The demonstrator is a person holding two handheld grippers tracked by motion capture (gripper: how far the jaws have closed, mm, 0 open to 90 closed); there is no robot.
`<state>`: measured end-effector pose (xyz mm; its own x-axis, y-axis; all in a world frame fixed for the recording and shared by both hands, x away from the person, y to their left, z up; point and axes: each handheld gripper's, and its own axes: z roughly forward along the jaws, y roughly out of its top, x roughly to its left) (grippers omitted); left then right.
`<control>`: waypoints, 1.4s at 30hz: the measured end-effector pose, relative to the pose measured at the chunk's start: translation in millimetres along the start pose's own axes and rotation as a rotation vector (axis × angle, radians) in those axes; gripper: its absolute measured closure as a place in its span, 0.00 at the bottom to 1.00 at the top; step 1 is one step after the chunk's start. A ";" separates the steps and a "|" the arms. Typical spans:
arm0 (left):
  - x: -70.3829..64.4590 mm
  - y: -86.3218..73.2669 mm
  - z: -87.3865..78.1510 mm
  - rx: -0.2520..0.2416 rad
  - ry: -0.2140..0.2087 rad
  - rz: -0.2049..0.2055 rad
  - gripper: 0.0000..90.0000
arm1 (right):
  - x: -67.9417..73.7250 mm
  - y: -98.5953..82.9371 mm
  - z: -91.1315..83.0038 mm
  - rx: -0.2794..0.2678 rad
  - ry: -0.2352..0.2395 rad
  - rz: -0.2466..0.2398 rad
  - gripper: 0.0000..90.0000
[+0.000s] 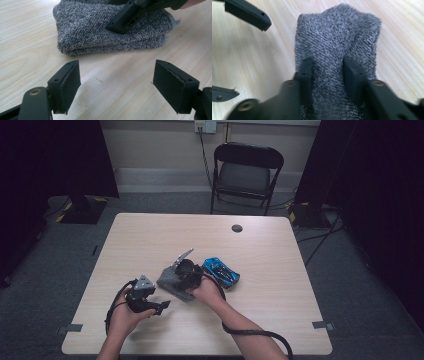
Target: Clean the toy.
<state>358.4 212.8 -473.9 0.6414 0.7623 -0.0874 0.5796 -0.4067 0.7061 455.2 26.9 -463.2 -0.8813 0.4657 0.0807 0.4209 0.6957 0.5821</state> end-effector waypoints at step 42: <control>-11.8 19.6 15.1 -0.036 -0.075 -0.089 0.19 | -4.5 -70.1 -41.3 -0.047 -0.011 0.025 0.74</control>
<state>369.8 188.3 -469.6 0.6248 0.7542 -0.2020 0.6183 -0.3200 0.7178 420.8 -46.6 -471.0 -0.8682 0.4884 0.0871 0.4318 0.6573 0.6177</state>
